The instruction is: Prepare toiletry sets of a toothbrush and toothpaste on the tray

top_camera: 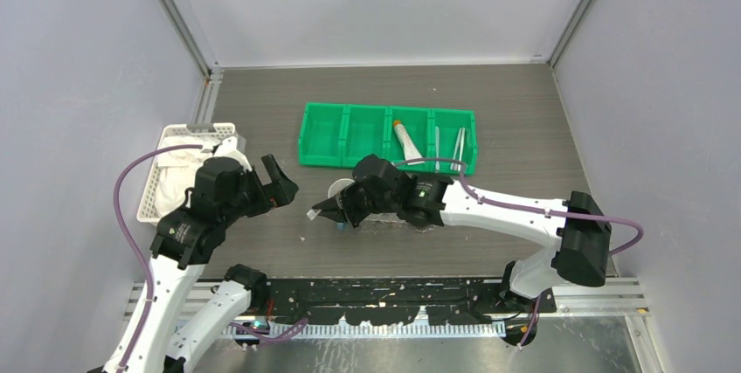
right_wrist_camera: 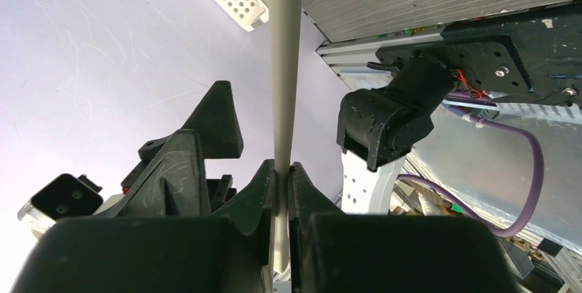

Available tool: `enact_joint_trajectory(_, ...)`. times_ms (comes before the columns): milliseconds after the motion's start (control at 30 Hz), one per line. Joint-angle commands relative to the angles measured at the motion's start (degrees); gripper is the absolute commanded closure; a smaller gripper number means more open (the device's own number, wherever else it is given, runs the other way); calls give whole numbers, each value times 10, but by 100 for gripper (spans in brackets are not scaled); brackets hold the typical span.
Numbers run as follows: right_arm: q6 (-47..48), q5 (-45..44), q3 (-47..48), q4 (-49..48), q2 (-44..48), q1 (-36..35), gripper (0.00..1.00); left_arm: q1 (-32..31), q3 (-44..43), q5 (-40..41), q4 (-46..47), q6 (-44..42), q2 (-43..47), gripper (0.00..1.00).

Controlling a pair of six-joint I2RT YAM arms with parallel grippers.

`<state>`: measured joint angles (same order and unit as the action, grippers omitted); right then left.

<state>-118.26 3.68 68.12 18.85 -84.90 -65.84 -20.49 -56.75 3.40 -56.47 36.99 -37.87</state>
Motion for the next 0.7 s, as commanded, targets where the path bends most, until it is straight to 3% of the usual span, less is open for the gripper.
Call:
enact_joint_trajectory(0,-105,-11,-18,-33,4,-8,90,3,3,-3,11,-10,4,1)
enact_joint_trajectory(367,-110,-8,-29,-68,-3,-9,75,3,-1,-1,10,-12,3,1)
enact_joint_trajectory(667,-115,-20,-47,-83,9,-9,72,3,-1,-3,10,-16,3,1)
